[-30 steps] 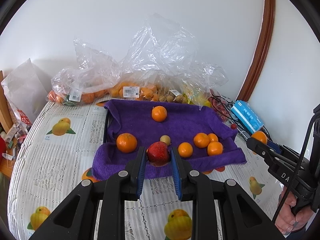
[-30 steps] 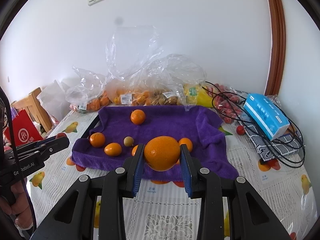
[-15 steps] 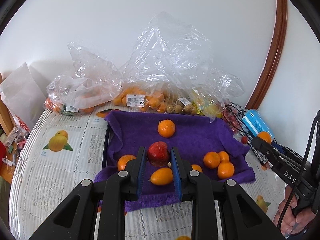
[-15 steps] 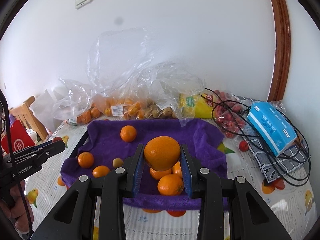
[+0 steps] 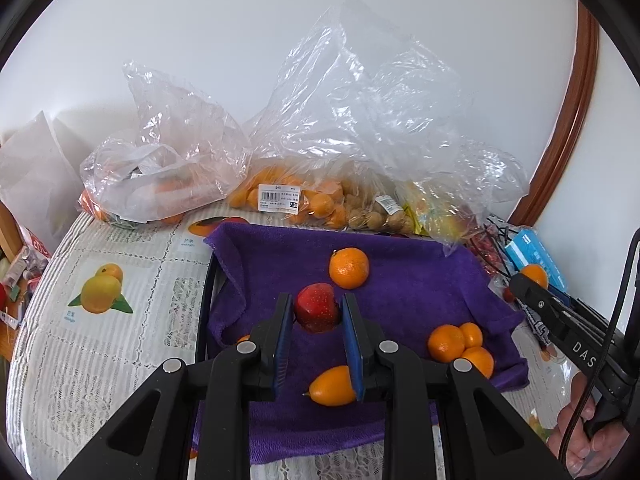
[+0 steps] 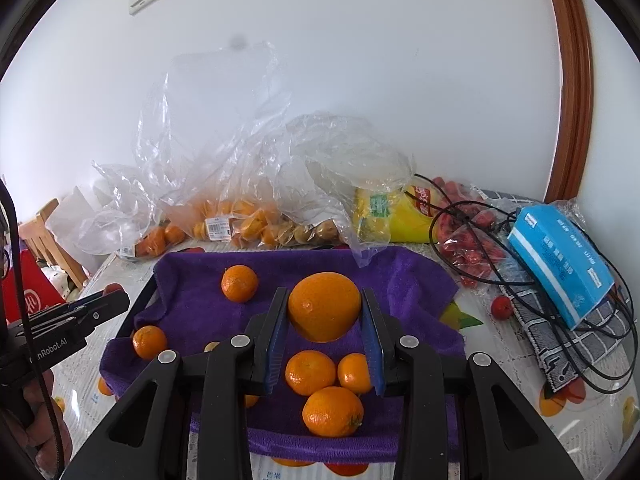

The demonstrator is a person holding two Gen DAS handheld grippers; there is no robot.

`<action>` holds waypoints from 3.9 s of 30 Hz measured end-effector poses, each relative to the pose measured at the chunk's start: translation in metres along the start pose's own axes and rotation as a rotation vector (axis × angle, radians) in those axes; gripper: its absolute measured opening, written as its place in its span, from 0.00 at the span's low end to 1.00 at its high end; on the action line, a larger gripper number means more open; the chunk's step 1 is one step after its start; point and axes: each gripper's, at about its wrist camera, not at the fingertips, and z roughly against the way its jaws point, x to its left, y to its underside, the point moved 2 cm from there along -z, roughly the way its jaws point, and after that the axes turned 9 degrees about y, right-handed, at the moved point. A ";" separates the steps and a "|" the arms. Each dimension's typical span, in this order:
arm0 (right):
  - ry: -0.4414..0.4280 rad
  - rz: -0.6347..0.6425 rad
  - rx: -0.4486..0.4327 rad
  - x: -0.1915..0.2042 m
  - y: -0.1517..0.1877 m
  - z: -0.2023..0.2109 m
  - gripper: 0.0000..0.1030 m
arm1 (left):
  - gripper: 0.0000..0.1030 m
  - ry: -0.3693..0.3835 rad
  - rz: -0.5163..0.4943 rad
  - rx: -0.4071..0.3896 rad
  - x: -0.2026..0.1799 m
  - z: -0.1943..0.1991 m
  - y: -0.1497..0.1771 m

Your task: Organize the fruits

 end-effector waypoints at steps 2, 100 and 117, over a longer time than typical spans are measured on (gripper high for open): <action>-0.005 -0.004 0.016 0.000 0.005 -0.010 0.33 | 0.23 0.000 0.007 0.010 0.004 -0.008 0.001; 0.182 -0.036 -0.076 -0.005 0.081 0.233 0.98 | 0.87 -0.045 -0.114 -0.083 -0.074 0.193 0.101; 0.198 -0.068 -0.078 -0.024 0.107 0.269 0.99 | 0.90 -0.056 -0.124 -0.121 -0.091 0.231 0.113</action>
